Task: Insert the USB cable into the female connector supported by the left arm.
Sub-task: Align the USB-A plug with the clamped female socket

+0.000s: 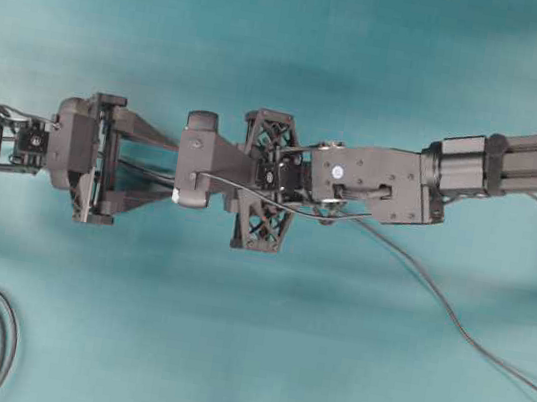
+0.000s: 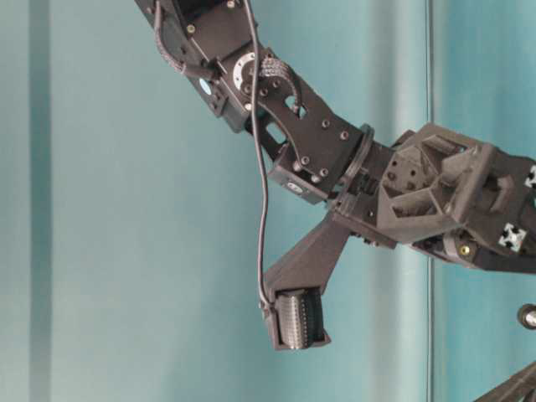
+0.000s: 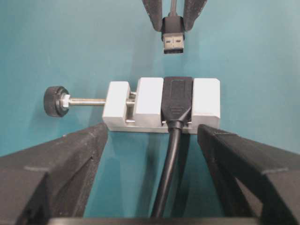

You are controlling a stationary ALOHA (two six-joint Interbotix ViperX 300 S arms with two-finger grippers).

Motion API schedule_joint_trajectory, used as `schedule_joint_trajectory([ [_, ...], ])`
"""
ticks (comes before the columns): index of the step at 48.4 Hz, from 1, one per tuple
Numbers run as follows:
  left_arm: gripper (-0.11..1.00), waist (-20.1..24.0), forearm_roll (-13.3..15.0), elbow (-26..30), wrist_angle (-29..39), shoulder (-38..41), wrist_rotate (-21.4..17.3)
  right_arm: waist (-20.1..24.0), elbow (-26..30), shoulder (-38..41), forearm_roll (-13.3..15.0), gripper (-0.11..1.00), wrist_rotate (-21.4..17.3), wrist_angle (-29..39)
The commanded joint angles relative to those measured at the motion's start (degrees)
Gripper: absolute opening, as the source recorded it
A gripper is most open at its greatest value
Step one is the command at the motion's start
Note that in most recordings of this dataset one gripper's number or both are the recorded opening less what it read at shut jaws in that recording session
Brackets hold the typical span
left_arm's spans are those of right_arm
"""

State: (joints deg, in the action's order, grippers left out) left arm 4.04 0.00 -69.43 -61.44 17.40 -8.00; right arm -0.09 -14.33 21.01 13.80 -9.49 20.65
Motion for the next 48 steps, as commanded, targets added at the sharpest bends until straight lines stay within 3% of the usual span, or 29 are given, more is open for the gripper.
schedule_joint_trajectory([
  [1,0.92,-0.4,-0.1,0.4,0.2,-0.5,0.4,-0.1,1.4,-0.7,0.2,0.20,0.1,-1.1],
  [48,0.92,-1.1,-0.1,2.4,2.6,-0.6,0.7,-0.5,2.8,1.0,0.2,0.20,0.1,0.4],
])
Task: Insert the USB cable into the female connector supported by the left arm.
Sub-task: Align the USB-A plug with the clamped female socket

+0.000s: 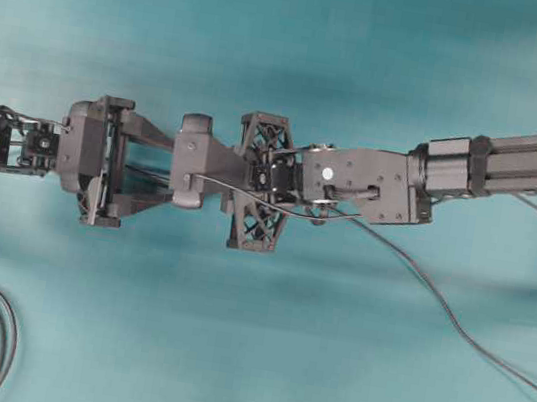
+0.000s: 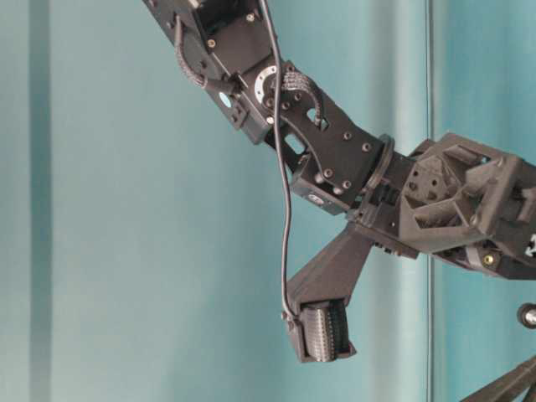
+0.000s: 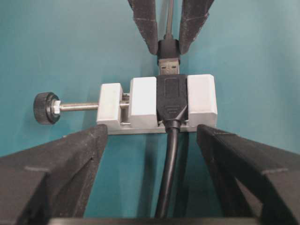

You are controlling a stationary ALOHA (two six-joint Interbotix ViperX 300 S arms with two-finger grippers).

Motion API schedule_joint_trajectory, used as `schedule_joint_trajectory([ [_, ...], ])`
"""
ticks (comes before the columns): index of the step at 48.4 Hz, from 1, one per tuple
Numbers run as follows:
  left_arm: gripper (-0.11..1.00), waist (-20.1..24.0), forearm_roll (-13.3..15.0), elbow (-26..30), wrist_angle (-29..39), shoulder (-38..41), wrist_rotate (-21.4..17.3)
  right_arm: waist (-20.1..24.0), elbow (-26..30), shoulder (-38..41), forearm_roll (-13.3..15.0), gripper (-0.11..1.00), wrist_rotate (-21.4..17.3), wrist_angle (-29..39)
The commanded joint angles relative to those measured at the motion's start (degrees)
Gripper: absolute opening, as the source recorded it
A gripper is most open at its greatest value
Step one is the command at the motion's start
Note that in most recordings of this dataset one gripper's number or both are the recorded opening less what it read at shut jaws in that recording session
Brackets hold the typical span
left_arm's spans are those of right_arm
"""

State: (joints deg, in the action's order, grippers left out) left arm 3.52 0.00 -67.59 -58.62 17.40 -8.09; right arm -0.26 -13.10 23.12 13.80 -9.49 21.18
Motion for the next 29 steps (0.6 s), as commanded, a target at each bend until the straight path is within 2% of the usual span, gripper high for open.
schedule_joint_trajectory([
  [1,0.92,-0.5,-0.1,0.6,-0.1,-0.7,0.8,-0.4,1.6,-1.1,0.2,0.20,0.1,0.1],
  [29,0.92,-0.5,-0.1,1.1,1.4,-1.2,0.8,0.1,3.3,-0.9,0.2,0.20,1.1,1.7],
])
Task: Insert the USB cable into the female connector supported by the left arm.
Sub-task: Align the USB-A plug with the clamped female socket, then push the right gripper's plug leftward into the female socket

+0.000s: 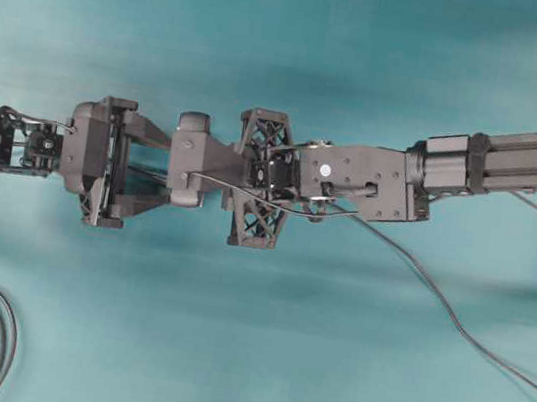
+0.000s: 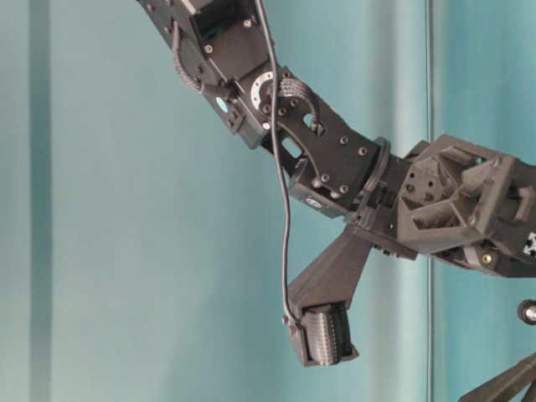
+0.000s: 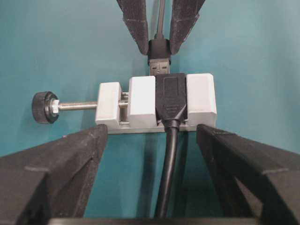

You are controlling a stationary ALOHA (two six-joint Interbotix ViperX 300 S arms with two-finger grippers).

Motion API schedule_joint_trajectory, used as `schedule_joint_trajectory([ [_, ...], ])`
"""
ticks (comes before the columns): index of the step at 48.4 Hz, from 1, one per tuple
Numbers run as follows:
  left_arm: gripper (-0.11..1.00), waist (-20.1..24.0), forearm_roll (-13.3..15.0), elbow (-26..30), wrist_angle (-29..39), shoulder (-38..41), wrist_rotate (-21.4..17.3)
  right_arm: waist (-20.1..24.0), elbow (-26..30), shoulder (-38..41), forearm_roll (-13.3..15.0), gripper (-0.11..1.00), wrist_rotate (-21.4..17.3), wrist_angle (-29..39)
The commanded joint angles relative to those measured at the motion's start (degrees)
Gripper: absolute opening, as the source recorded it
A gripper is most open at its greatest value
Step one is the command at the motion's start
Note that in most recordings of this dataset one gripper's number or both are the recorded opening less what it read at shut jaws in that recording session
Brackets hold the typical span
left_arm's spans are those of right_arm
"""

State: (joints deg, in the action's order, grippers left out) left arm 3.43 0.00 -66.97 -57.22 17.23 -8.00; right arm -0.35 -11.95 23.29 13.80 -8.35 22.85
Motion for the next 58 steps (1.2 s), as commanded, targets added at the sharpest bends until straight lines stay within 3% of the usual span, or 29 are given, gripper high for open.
schedule_joint_trajectory([
  [1,0.92,-0.4,-0.1,0.4,0.0,-1.1,0.7,0.4,2.2,-1.0,0.2,0.20,-0.1,0.1],
  [58,0.92,-0.5,-0.1,1.2,0.4,-1.4,0.7,2.1,6.2,0.7,0.2,0.20,0.0,4.1],
])
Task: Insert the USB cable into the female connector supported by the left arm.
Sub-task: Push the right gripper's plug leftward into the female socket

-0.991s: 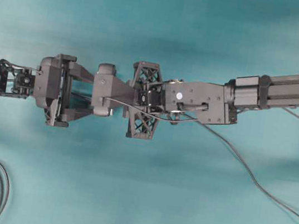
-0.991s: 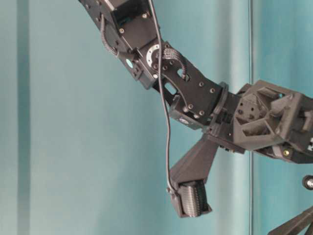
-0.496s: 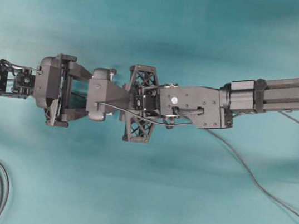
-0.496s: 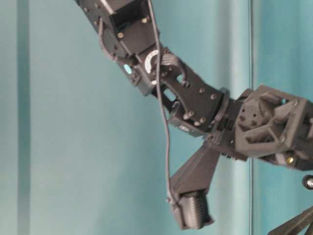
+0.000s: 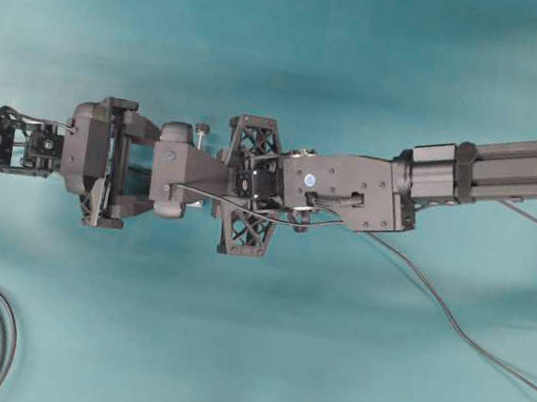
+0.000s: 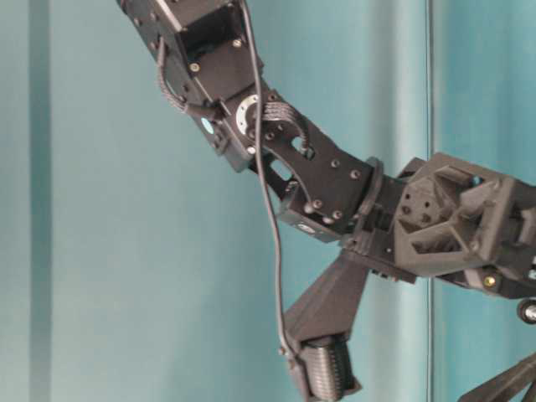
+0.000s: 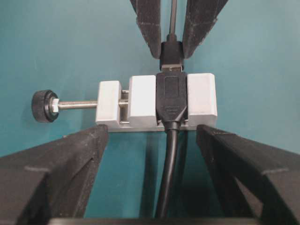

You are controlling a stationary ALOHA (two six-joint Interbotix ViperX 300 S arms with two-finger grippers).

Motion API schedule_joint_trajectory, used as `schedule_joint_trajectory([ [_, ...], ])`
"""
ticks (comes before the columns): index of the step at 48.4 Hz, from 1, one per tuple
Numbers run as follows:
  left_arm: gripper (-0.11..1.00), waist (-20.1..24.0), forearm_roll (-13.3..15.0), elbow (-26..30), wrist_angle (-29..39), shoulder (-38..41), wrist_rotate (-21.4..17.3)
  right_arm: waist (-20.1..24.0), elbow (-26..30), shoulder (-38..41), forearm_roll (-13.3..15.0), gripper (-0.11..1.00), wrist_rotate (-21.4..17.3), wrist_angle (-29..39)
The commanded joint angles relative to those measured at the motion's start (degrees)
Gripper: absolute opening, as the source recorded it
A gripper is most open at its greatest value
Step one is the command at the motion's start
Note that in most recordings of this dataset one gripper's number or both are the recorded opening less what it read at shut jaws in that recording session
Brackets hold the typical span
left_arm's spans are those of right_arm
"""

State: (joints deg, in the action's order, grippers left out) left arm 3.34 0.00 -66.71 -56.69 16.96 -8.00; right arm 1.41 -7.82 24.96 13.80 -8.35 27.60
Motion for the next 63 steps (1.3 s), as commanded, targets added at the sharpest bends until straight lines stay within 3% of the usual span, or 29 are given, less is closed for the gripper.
schedule_joint_trajectory([
  [1,0.92,-0.4,-0.1,1.1,-0.2,-1.1,0.7,0.4,2.0,-0.9,0.2,0.20,0.1,-0.7],
  [37,0.92,-2.0,-0.1,3.3,3.6,-1.1,0.4,0.1,5.4,0.4,0.2,0.20,1.7,-2.1],
  [51,0.92,-2.0,-0.1,3.8,3.7,-1.1,0.4,0.1,6.8,0.5,0.2,0.20,4.7,-2.1],
  [63,0.92,-2.0,-0.1,3.9,3.7,-1.1,0.6,0.2,6.9,0.5,0.2,0.20,4.9,-2.1],
])
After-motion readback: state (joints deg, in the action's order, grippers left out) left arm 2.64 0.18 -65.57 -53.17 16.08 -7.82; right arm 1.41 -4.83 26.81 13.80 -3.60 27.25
